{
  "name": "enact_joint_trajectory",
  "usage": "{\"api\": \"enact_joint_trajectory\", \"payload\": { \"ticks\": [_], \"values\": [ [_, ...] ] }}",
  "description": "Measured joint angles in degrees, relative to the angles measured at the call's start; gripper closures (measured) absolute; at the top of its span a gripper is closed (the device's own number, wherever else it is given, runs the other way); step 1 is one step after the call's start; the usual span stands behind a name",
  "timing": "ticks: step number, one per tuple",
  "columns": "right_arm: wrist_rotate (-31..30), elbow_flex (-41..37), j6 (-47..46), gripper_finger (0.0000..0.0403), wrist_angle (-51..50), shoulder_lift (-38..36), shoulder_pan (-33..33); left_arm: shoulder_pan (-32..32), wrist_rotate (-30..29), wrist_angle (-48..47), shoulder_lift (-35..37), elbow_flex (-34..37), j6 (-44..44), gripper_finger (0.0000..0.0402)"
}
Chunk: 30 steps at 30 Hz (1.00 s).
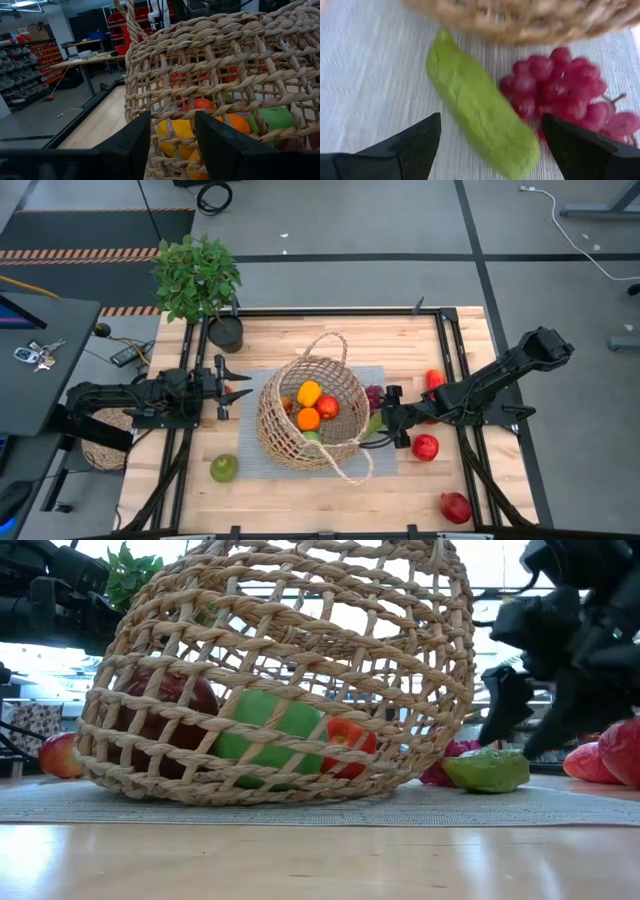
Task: Build produce basket
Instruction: Put the green cucumber into the brown basket
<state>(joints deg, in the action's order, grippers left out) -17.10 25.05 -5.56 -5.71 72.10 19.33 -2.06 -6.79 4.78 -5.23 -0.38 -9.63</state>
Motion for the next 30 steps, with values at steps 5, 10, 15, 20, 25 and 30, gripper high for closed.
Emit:
{"api": "enact_joint_trajectory", "payload": {
  "ticks": [5,10,15,20,25,30],
  "values": [
    [-1.43,-1.90,-0.09,0.0055,1.25,0.02,0.00,0.00,0.00,0.00,0.00,-0.02,0.00,0.0241],
    [-2.95,-4.57,0.11,0.0055,6.99,0.02,-0.02,0.01,0.01,0.00,-0.01,0.00,0.00,0.0241],
    [-2.95,-5.64,1.13,0.0055,9.18,0.04,-0.02,0.01,0.02,0.00,0.00,0.00,0.00,0.0241],
    [-2.51,-6.51,-1.22,0.0055,10.38,0.04,-0.02,0.02,0.00,0.00,0.00,-0.02,0.00,0.0241],
    [-1.41,-7.02,-5.08,0.0056,10.47,0.07,-0.02,0.01,0.00,0.00,-0.02,-0.02,0.00,0.0241],
    [0.14,-7.00,-6.49,0.0058,10.63,0.07,0.02,0.02,0.01,0.00,0.00,-0.01,0.00,0.0241]
  ]
}}
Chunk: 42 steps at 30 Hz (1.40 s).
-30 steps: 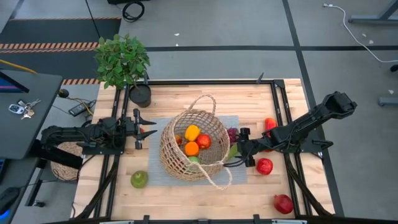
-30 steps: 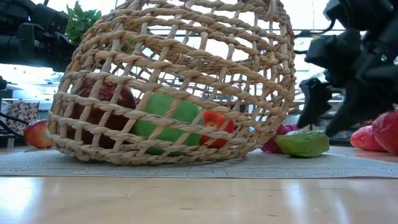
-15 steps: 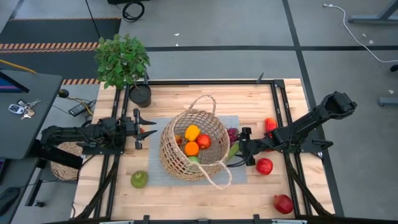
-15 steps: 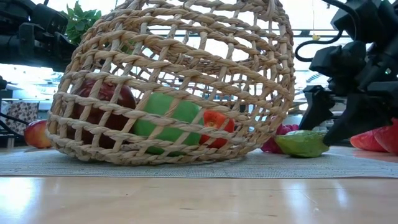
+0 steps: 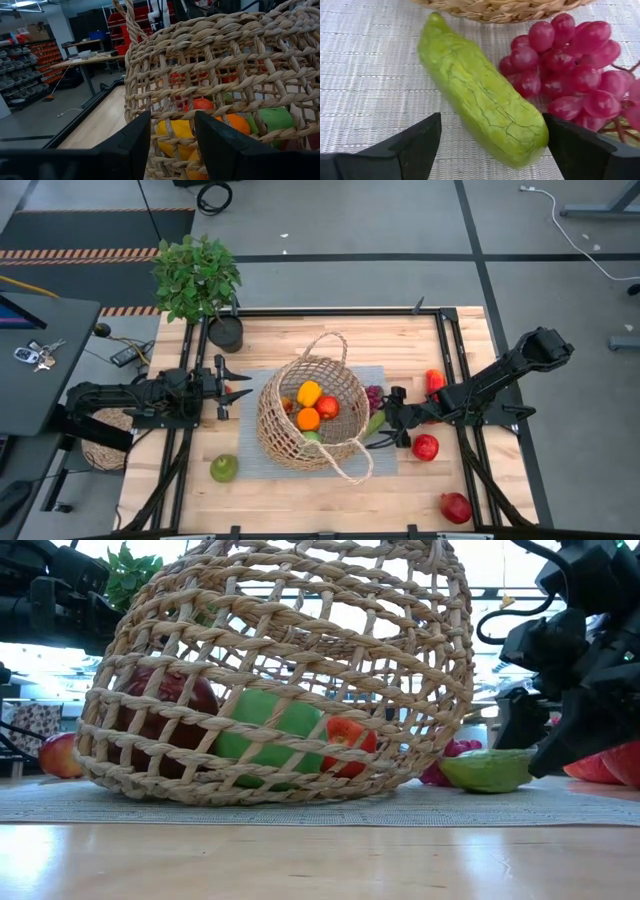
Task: Build produce basket
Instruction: Put the green cucumber into the brown basket
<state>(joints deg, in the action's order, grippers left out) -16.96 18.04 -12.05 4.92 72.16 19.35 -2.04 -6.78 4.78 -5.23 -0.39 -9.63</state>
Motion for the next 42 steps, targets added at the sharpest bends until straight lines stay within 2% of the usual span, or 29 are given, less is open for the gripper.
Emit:
{"api": "enact_joint_trajectory", "payload": {
  "ticks": [3,7,13,17,22,25,35,38,42],
  "values": [
    [0.12,0.00,0.00,0.0078,-0.01,0.00,0.00,0.00,-0.01,-0.02,0.00,0.01,0.00,0.0241],
    [0.76,0.00,-0.04,0.0124,-0.01,0.00,0.00,-0.01,0.01,-0.01,0.00,0.01,0.00,0.0241],
    [5.09,0.00,-1.79,0.0193,-0.01,0.00,0.00,-0.02,-0.01,0.00,0.00,-0.01,0.00,0.0241],
    [6.02,0.02,-2.12,0.0224,-0.06,0.00,0.00,-0.01,0.00,-0.01,-0.01,-0.01,0.00,0.0241],
    [6.09,0.04,-7.87,0.0230,-0.05,0.00,0.00,0.00,-0.01,-0.02,0.00,0.01,0.00,0.0241],
    [8.79,0.06,-11.75,0.0229,0.25,-0.06,-0.04,-0.01,-0.01,-0.01,0.00,0.01,-0.01,0.0241],
    [17.42,4.09,-11.65,0.0231,-1.18,-0.13,-0.04,-0.01,-0.01,0.00,0.00,0.01,0.00,0.0241],
    [19.40,7.49,-13.63,0.0231,-7.70,-0.17,-0.04,0.00,0.00,0.00,-0.02,0.00,0.00,0.0241],
    [20.06,13.87,-15.46,0.0231,-24.24,-0.17,-0.04,-0.02,-0.01,0.00,-0.02,-0.01,0.00,0.0241]
  ]
}}
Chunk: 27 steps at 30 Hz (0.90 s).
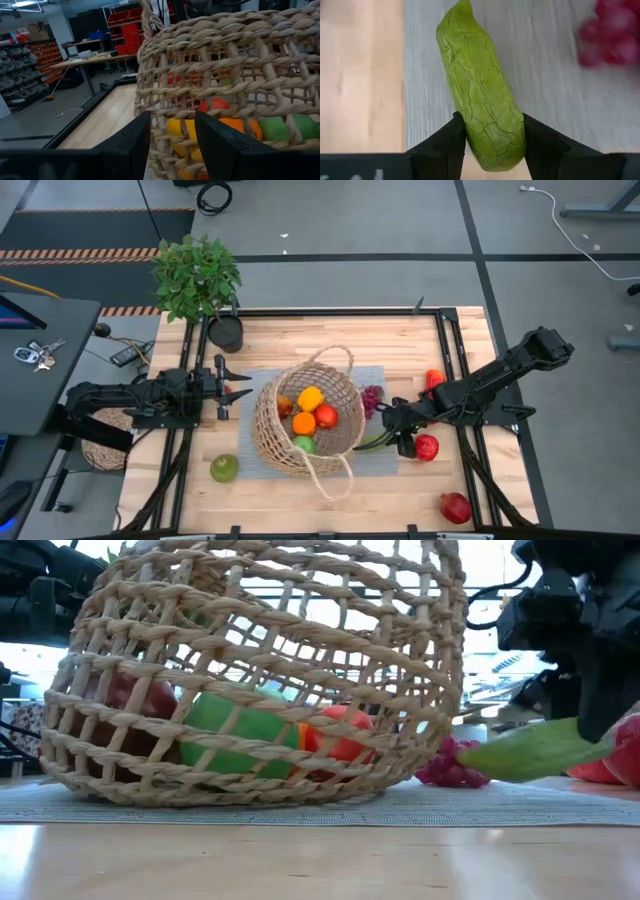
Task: Build produce basket
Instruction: Put the green cucumber into the brown basket
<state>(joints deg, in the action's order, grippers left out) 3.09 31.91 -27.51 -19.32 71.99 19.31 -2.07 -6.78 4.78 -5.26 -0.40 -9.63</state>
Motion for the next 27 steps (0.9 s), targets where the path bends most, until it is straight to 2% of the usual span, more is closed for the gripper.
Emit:
{"api": "enact_joint_trajectory", "payload": {
  "ticks": [4,9,16,23,27],
  "values": [
    [-1.53,7.64,-1.30,0.0231,-15.23,0.00,0.02,0.01,0.00,0.00,0.01,0.01,0.00,0.0241],
    [-4.96,17.70,-2.55,0.0231,-29.13,0.00,0.86,0.00,0.02,0.00,0.02,0.02,0.00,0.0241],
    [-14.10,32.06,-3.22,0.0231,-44.93,0.00,2.76,0.00,0.02,0.00,0.01,0.02,0.00,0.0241],
    [-23.94,42.19,-5.27,0.0230,-49.87,-0.07,4.54,0.01,0.00,0.00,0.01,0.01,-0.01,0.0241],
    [-29.41,45.23,-2.12,0.0230,-49.29,-0.07,5.71,0.01,0.01,0.00,0.01,0.02,0.00,0.0241]
  ]
}}
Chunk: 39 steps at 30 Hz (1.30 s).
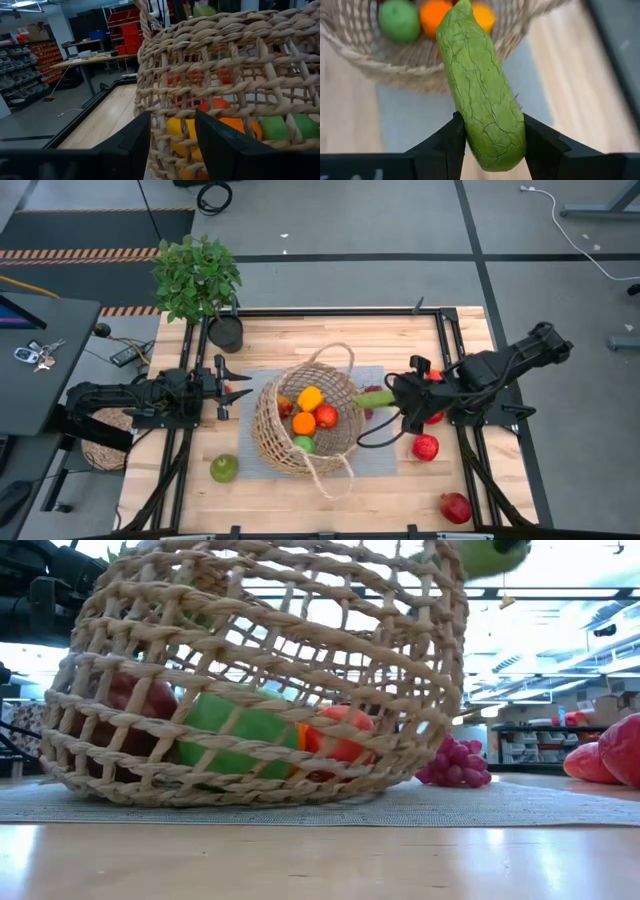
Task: Build produce basket
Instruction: Put the green cucumber into the brown basket
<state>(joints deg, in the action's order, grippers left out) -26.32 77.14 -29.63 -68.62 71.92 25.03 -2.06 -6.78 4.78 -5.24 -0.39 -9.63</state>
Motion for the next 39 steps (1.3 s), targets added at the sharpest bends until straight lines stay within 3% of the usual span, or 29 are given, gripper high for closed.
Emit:
{"api": "enact_joint_trajectory", "payload": {
  "ticks": [6,16,27,35,39],
  "values": [
    [-11.66,0.44,12.72,0.0229,8.61,1.15,2.48,-0.01,0.01,0.00,0.01,0.01,0.00,0.0241],
    [-33.72,0.42,42.81,0.0229,23.13,12.42,6.94,0.01,0.01,0.00,0.00,0.00,-0.02,0.0241],
    [-55.17,0.38,58.23,0.0229,26.62,22.88,10.48,0.02,0.01,0.00,0.00,-0.02,-0.01,0.0241],
    [-63.01,0.37,63.61,0.0229,26.60,27.72,12.81,-0.01,-0.01,0.00,0.00,0.00,0.00,0.0241],
    [-63.65,0.29,67.58,0.0229,26.69,28.48,13.37,0.00,-0.01,-0.01,0.01,-0.01,0.00,0.0241]
  ]
}}
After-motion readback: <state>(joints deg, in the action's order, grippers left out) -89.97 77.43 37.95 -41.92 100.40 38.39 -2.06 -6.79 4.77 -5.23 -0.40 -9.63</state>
